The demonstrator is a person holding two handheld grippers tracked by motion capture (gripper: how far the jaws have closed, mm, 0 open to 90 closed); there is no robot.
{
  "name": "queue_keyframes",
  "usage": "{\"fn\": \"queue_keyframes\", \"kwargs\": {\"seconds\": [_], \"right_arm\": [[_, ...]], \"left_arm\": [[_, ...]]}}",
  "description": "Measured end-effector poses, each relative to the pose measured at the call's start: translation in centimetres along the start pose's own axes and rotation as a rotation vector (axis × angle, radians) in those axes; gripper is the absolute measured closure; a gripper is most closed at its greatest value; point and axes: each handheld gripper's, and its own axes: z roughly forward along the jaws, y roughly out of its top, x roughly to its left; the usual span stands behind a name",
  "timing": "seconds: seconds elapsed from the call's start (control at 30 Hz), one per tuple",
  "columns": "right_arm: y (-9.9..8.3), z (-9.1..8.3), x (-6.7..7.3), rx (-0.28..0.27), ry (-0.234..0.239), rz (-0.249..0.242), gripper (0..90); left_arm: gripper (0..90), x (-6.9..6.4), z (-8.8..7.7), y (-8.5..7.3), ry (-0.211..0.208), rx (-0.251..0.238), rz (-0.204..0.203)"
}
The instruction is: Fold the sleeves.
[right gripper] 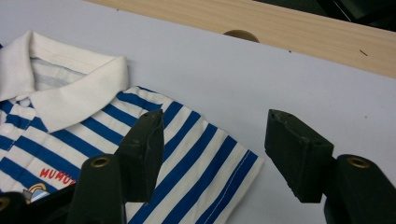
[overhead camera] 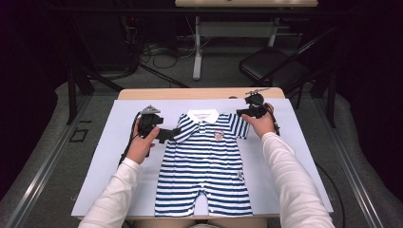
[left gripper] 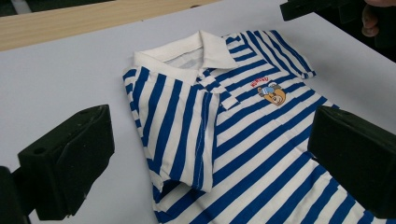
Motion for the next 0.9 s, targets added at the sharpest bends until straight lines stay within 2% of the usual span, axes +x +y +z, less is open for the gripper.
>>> {"fn": "queue_keyframes", "kwargs": {"seconds": [0.2, 0.4, 0.63, 0.77, 0.9], "right_arm": [[-0.2, 0.6, -1.0, 0.008, -0.010, 0.042, 40.0], [-0.5, 1.0, -1.8, 0.014, -0.037, 0.057, 40.9], [-0.7, 1.4, -2.3, 0.011, -0.036, 0.080, 44.4], [-0.8, 1.6, -2.5, 0.020, -0.033, 0.121, 45.6], [-0.9, 2.0, -2.5, 0.027, -0.032, 0.128, 46.6]], "left_arm": [[0.8, 0.0, 0.0, 0.0, -0.002, 0.001, -0.002], [0.8, 0.0, 0.2, -0.1, -0.003, 0.008, 0.002], [0.8, 0.0, 0.2, -0.1, 0.002, 0.008, -0.004], [0.8, 0.1, 0.1, -0.1, -0.001, 0.005, -0.006], [0.8, 0.1, 0.0, -0.1, 0.001, 0.005, -0.010]]}}
